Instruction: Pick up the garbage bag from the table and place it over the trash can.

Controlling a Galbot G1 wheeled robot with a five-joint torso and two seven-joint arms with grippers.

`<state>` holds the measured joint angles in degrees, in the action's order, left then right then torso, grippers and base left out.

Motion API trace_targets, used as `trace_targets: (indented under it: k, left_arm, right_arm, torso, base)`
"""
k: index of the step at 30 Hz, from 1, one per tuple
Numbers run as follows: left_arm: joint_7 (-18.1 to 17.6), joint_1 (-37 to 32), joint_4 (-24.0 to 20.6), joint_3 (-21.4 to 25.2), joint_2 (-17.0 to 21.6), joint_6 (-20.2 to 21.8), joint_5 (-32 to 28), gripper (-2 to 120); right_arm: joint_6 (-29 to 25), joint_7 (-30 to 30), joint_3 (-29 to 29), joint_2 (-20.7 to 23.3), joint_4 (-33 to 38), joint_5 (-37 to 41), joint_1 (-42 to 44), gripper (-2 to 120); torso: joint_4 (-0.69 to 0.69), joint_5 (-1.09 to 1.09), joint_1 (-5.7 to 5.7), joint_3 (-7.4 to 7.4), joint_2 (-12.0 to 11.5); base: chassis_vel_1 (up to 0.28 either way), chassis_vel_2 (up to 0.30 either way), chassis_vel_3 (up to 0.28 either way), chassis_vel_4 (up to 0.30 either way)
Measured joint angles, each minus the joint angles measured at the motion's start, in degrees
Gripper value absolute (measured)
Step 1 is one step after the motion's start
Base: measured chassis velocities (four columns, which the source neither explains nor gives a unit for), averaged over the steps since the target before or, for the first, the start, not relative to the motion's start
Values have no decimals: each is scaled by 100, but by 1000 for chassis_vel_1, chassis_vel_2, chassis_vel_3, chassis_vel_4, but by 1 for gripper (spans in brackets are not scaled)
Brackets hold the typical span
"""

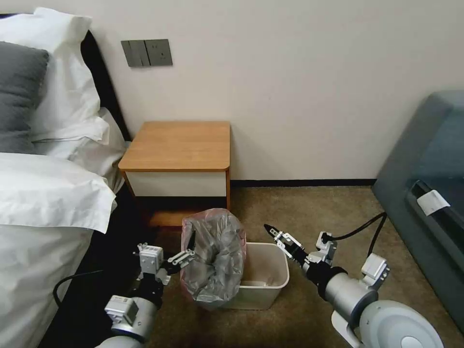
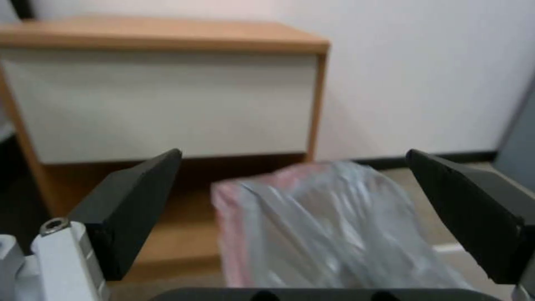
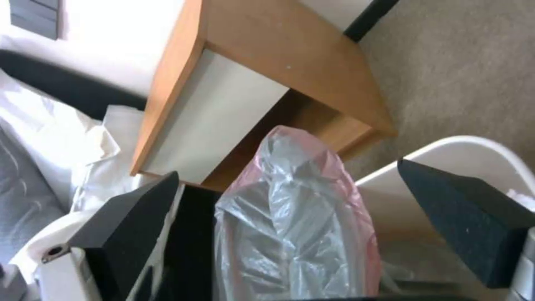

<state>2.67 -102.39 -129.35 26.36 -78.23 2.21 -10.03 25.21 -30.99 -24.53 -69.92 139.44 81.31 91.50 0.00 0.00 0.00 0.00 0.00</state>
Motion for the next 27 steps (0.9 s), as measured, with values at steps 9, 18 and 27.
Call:
trace_targets:
  k: [9,18,27]
  left_arm:
    - [-496,262,410,-445,323,602,-192,100]
    - [-769,505,480,-510,554,919,-247,100]
    - [-784,564,119,-639,762,1063,-421,100]
  right_arm:
    - [-107,-67,-20,-64,-4,-126,73,100]
    - [-184,-122,-30,-104,-33,-193,77,100]
    - [-189,-128,25,-196,-106,-315,71,100]
  torso:
    - [0,-1,0,0,0]
    - [0,-1,0,0,0]
    - [0,0,0,0,0]
  base:
    - [0,0,0,0]
    - [0,0,0,0]
    - [0,0,0,0]
